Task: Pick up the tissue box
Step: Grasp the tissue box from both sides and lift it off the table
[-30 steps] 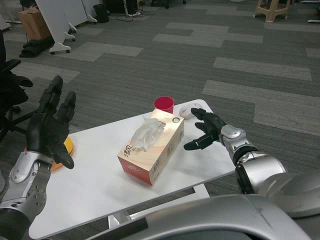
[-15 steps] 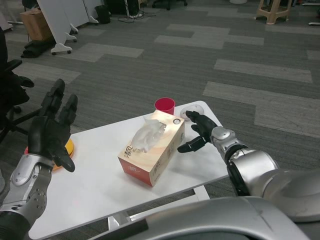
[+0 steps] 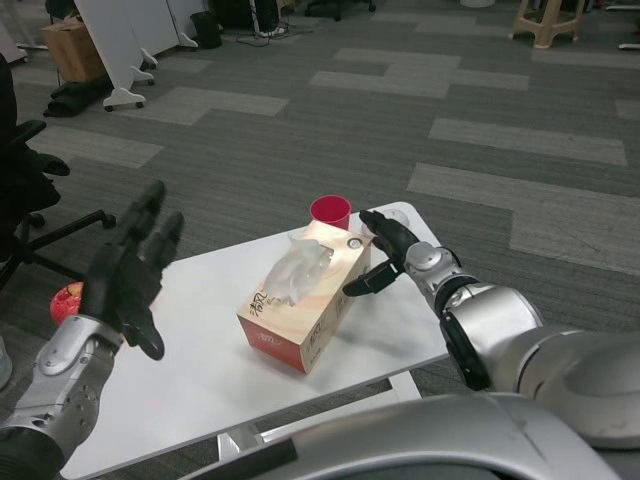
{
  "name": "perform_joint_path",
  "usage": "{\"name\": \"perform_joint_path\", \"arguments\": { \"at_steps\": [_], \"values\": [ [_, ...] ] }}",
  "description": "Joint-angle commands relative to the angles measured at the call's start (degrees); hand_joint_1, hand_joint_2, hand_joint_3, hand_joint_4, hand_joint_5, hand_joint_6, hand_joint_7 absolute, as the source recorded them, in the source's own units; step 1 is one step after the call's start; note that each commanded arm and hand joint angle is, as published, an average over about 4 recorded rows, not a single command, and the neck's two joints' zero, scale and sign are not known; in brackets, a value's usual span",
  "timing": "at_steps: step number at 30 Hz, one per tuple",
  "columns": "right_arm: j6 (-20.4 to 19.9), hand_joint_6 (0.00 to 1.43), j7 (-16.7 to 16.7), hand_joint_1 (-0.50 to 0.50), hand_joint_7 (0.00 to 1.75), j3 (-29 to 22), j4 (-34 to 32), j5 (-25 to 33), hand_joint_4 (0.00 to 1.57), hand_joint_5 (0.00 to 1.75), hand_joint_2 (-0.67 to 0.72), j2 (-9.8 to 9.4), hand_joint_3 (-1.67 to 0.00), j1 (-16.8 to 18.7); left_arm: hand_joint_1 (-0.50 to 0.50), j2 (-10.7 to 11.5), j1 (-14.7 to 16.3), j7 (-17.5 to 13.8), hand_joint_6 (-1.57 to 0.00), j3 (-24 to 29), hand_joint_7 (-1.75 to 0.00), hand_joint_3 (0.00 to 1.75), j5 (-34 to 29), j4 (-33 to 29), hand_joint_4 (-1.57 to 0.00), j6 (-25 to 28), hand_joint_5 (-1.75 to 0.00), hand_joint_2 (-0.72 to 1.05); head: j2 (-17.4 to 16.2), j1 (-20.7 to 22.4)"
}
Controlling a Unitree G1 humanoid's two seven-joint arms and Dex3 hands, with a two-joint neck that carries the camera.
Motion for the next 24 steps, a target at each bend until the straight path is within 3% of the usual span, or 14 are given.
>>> {"name": "perform_joint_path", "arguments": {
  "at_steps": [1,10,17,24],
  "values": [
    [0.0,0.0,-0.7,0.04,0.0,0.1,0.2,-0.2,0.0,0.22,-0.1,0.36,-0.56,-1.9,0.5,0.4,-1.4,-0.4,0.0,-2.7,0.0,0.09,0.5,3.1,0.0,1.1,0.0,-0.64,0.0,0.1],
    [0.0,0.0,-1.0,0.04,0.0,0.1,0.2,-0.2,0.0,0.19,-0.1,0.36,-0.56,-1.9,0.5,-0.9,-4.5,-0.2,0.0,-8.7,0.0,0.09,0.4,11.0,0.0,1.2,0.0,-0.59,-0.1,0.4],
    [0.0,0.0,-1.7,0.04,0.0,0.3,0.6,-0.2,0.0,0.24,-0.1,0.56,-0.56,-1.9,0.5,-1.9,-6.6,0.4,0.0,-12.2,0.0,0.09,0.3,16.7,0.0,5.1,0.0,-0.37,-0.4,0.7],
    [0.0,0.0,-2.4,0.04,0.0,0.6,1.4,-0.2,0.0,0.19,-0.1,0.84,-0.54,-1.9,0.5,-2.6,-8.6,0.6,0.0,-15.9,0.0,0.04,-0.3,20.4,0.0,7.7,0.0,-0.37,-0.5,0.8]
  ]
}}
